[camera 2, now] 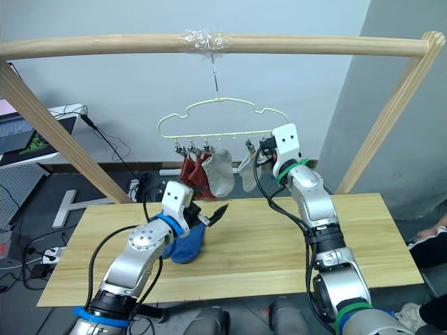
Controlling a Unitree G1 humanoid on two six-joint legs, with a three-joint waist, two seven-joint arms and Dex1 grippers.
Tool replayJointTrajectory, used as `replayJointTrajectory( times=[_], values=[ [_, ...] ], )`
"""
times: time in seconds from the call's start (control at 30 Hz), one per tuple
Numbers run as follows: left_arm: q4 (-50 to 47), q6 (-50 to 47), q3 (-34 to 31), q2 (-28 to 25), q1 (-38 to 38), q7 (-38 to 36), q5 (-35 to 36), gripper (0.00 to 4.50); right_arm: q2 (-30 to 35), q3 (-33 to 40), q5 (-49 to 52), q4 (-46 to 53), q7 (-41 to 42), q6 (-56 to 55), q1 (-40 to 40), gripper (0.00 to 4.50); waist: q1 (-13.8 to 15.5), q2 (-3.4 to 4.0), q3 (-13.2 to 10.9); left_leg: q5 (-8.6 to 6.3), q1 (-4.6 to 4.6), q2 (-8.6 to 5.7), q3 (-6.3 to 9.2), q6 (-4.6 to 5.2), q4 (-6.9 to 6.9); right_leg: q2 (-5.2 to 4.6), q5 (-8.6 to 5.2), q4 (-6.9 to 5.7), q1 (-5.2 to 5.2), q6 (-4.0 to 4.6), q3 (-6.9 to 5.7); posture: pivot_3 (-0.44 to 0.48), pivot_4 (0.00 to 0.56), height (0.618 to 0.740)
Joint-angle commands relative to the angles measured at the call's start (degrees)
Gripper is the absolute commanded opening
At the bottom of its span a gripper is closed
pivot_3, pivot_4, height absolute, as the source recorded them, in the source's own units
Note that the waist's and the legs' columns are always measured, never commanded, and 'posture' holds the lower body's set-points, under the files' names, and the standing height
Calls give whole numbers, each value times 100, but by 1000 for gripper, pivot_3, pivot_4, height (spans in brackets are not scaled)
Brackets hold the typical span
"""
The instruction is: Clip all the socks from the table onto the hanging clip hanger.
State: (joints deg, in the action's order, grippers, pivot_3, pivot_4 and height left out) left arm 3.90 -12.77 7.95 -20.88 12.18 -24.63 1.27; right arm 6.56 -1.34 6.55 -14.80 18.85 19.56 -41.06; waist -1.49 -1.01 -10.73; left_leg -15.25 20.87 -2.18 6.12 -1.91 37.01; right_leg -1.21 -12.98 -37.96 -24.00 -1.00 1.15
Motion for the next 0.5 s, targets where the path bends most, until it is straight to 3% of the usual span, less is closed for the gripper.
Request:
replayJointTrajectory(
  times=[0.03, 0.17, 0.5],
  values=[
    [687, 276, -38, 39, 262, 328, -318, 4500, 66, 9, 91, 478, 49, 251, 66, 13, 0, 0, 0, 0, 0, 0, 2, 0, 1, -1, 0, 0, 0, 0, 1, 40, 160, 740],
    [1934, 559, -66, 91, 529, 742, -618, 4500, 90, 15, 90, 710, 19, 478, 152, 13, -6, 0, 0, 0, 1, -2, 1, 0, 2, -3, 0, 1, -1, -1, -1, 27, 167, 740],
    [2761, -83, -382, 343, 585, 492, -265, 4500, 136, 40, 105, 902, -43, 712, 205, 13, -24, -1, 0, -1, 7, -4, 8, 1, -1, -11, 0, 4, -4, -1, -5, 6, 182, 740]
  ],
)
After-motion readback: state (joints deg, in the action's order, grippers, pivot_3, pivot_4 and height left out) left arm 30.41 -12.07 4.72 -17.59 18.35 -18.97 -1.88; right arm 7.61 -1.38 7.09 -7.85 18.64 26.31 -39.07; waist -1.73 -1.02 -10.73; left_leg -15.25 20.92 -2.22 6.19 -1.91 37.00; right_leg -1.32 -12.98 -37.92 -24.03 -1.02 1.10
